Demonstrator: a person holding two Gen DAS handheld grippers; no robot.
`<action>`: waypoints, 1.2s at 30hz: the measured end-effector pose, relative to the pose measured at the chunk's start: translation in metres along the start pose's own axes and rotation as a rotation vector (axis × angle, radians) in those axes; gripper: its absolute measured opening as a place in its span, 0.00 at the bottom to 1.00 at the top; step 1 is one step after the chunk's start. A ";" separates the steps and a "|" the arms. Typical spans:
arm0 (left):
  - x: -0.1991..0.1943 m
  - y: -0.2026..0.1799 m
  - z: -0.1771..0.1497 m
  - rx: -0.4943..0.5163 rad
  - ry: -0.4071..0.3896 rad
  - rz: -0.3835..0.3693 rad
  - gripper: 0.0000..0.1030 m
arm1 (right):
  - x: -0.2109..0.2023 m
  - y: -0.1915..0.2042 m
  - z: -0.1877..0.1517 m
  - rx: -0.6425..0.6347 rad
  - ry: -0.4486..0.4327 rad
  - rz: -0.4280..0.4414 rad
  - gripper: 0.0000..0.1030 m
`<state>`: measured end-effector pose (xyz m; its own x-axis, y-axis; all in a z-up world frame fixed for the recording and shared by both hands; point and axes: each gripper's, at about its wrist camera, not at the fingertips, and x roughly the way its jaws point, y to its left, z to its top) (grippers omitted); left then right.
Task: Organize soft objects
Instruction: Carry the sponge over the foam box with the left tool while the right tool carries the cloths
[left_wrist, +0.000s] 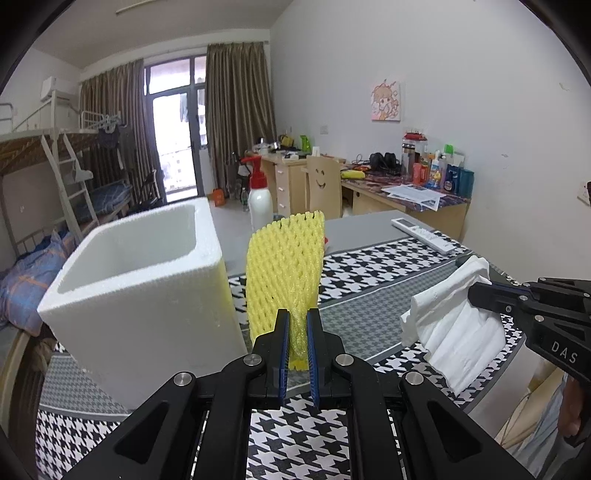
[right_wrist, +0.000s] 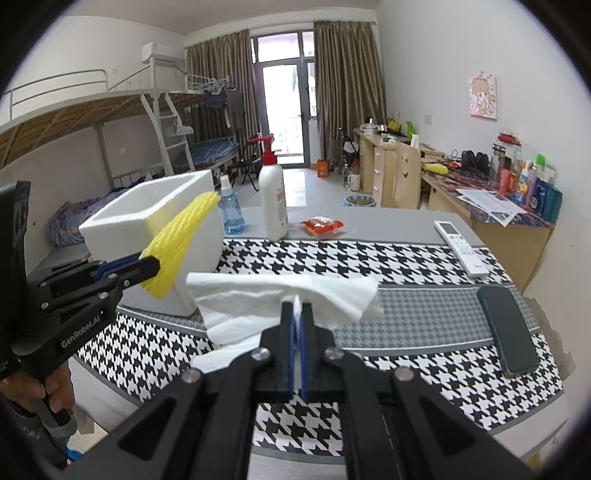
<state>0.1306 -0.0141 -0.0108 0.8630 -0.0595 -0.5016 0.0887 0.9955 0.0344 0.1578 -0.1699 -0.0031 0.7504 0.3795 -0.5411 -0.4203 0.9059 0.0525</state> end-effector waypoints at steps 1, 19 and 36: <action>-0.001 0.000 0.001 0.004 -0.004 0.002 0.09 | -0.001 -0.001 0.001 0.003 -0.005 0.000 0.04; -0.024 0.006 0.027 0.033 -0.094 -0.017 0.09 | -0.009 0.002 0.022 0.012 -0.073 -0.002 0.04; -0.043 0.015 0.039 0.011 -0.141 -0.035 0.09 | -0.014 0.011 0.040 -0.006 -0.114 0.019 0.04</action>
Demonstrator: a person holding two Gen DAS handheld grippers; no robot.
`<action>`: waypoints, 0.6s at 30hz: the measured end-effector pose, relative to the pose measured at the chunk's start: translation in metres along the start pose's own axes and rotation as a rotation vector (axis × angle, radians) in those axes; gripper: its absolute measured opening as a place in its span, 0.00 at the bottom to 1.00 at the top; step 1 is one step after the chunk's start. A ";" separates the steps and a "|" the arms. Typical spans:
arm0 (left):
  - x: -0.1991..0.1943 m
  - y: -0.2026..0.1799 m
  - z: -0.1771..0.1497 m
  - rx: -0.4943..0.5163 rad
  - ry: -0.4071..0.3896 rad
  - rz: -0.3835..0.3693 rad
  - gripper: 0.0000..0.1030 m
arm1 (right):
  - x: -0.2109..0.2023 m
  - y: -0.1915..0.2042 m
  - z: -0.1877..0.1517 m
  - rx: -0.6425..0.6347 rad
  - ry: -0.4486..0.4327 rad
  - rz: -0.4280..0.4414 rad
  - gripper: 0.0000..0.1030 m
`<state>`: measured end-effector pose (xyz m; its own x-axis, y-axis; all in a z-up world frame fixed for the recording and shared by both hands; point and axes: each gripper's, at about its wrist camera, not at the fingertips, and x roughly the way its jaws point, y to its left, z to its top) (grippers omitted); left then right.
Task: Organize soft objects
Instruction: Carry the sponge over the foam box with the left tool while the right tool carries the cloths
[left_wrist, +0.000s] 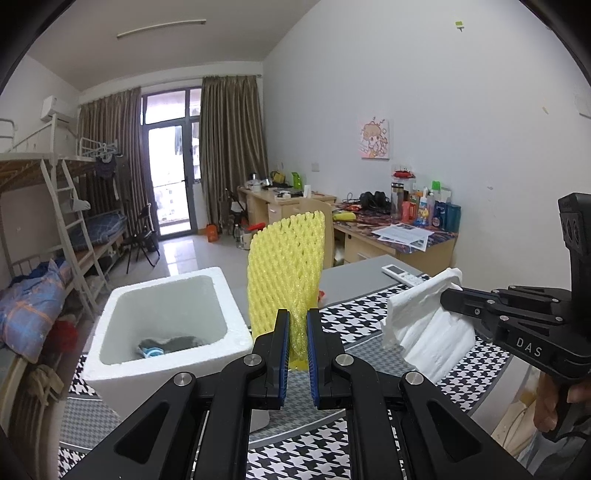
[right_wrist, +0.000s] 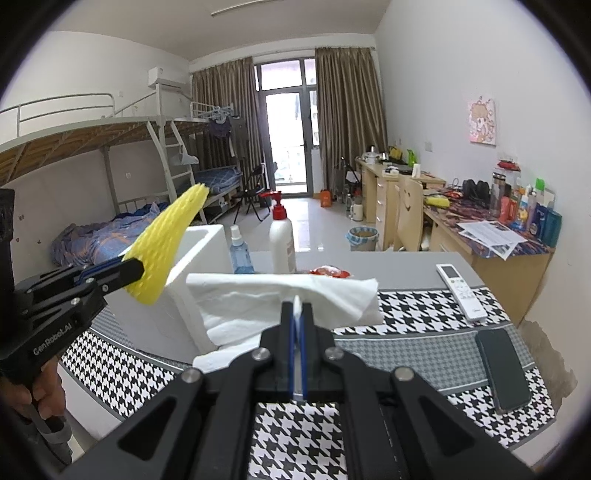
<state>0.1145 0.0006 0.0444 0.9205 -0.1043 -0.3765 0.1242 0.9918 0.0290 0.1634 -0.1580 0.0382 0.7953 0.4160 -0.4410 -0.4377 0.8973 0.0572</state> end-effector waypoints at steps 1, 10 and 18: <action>0.000 0.000 0.000 0.002 -0.002 0.002 0.09 | 0.001 0.000 0.001 0.002 -0.001 0.002 0.04; -0.004 0.010 0.007 -0.012 -0.015 0.032 0.09 | 0.006 0.005 0.008 -0.003 -0.007 0.038 0.04; -0.005 0.018 0.013 -0.023 -0.027 0.069 0.09 | 0.008 0.016 0.017 -0.029 -0.020 0.071 0.04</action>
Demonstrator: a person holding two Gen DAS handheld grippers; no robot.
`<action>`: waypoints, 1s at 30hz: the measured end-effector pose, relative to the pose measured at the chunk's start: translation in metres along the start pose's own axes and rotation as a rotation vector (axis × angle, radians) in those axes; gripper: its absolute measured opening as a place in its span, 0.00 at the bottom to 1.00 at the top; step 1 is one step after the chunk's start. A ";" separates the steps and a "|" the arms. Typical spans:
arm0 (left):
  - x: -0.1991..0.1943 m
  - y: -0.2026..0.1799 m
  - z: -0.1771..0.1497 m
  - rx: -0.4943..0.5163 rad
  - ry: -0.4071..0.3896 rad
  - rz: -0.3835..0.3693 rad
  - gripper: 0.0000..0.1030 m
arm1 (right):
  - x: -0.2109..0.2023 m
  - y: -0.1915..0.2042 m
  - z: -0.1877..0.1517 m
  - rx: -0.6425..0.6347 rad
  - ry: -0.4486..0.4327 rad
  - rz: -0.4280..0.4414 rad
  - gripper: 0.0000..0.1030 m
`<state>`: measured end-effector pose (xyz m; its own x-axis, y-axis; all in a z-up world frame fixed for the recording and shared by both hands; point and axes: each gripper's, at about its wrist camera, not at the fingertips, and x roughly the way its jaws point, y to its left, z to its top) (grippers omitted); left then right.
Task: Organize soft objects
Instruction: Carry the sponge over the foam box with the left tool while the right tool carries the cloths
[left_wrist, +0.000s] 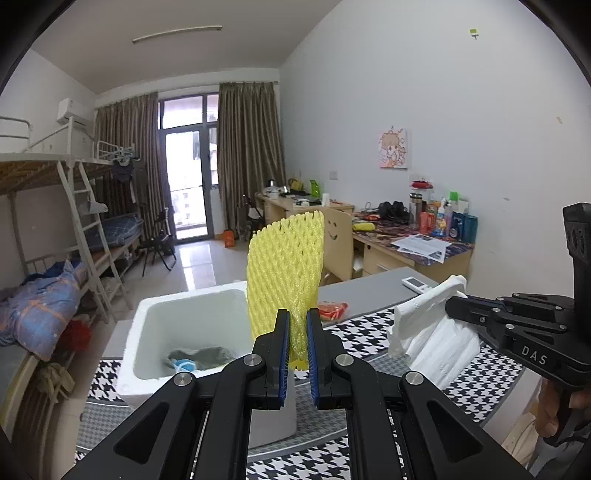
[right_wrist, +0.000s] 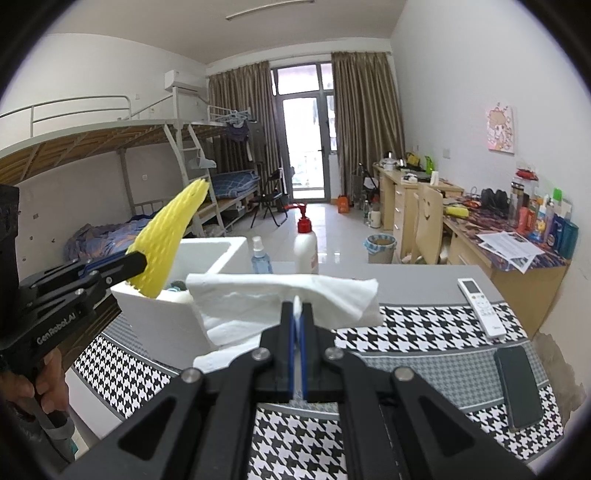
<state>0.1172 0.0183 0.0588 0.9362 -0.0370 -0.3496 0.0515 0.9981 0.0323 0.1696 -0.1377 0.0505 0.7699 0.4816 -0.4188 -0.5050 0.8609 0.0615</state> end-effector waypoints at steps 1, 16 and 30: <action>0.000 0.002 0.001 -0.005 -0.002 0.009 0.09 | 0.001 0.001 0.001 -0.002 -0.002 0.005 0.04; -0.006 0.024 0.004 -0.035 -0.020 0.109 0.09 | 0.019 0.025 0.018 -0.052 -0.020 0.109 0.04; 0.006 0.045 0.005 -0.068 0.010 0.182 0.09 | 0.029 0.039 0.025 -0.071 -0.023 0.156 0.04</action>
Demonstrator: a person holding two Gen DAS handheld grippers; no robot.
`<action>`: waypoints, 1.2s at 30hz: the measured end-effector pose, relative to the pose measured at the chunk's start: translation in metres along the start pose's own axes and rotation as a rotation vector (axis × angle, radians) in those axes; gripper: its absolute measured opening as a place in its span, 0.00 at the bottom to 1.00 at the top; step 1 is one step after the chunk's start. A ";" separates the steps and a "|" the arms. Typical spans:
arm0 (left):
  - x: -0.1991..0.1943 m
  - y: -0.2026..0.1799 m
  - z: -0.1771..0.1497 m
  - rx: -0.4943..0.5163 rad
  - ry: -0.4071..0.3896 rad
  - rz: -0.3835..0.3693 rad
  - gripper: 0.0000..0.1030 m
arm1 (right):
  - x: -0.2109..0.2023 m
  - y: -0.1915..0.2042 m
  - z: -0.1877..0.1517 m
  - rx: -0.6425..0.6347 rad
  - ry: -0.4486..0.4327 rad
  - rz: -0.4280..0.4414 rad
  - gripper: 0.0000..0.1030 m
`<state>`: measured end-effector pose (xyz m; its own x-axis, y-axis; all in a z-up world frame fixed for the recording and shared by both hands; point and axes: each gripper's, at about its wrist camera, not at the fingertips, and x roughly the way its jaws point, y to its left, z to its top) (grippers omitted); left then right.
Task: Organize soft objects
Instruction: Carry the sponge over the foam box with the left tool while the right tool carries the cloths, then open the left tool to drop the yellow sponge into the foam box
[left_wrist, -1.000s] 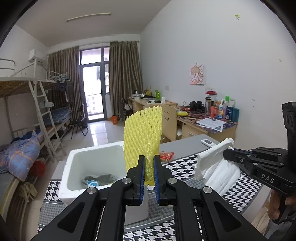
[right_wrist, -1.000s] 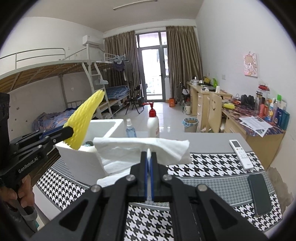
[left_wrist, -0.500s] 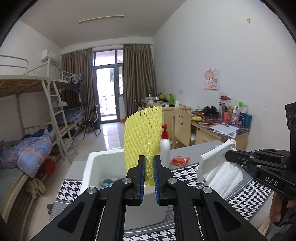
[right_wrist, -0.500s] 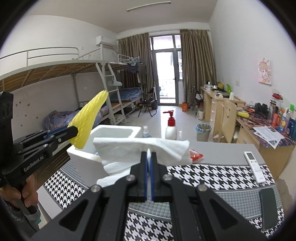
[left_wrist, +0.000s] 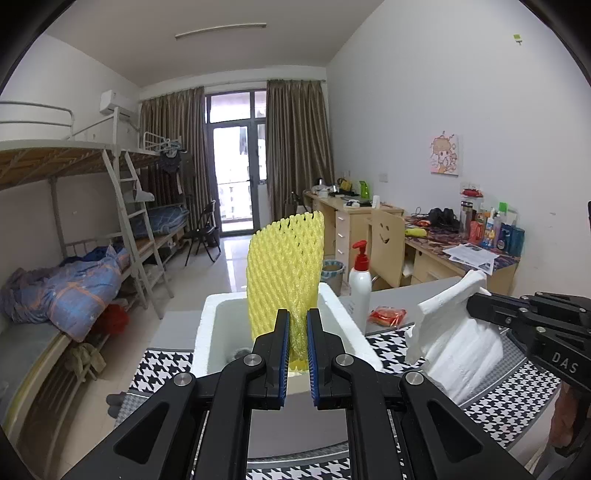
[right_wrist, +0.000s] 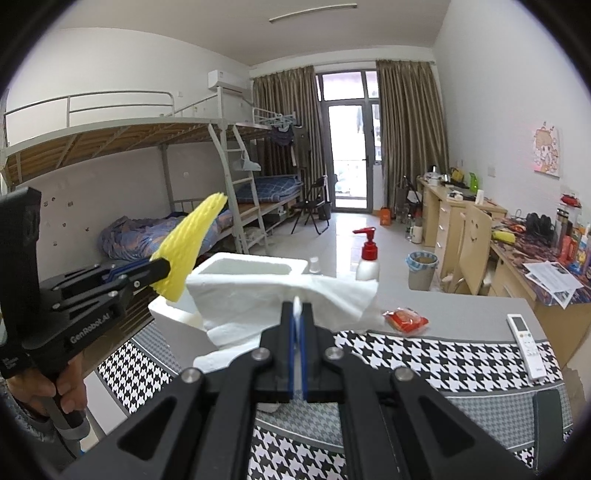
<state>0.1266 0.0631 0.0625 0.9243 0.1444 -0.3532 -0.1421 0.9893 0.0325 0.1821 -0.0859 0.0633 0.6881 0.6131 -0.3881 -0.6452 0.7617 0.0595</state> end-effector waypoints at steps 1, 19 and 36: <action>0.002 0.001 0.000 -0.003 0.002 0.004 0.09 | 0.001 0.001 0.001 0.002 -0.001 0.003 0.04; 0.044 0.013 -0.001 -0.006 0.071 0.005 0.09 | 0.018 0.003 0.007 -0.002 0.014 -0.002 0.04; 0.059 0.014 -0.008 -0.004 0.106 -0.006 0.74 | 0.024 0.001 0.008 0.018 0.036 -0.039 0.04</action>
<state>0.1767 0.0857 0.0347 0.8827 0.1354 -0.4500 -0.1382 0.9900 0.0268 0.2005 -0.0692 0.0613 0.7002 0.5750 -0.4232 -0.6115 0.7889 0.0601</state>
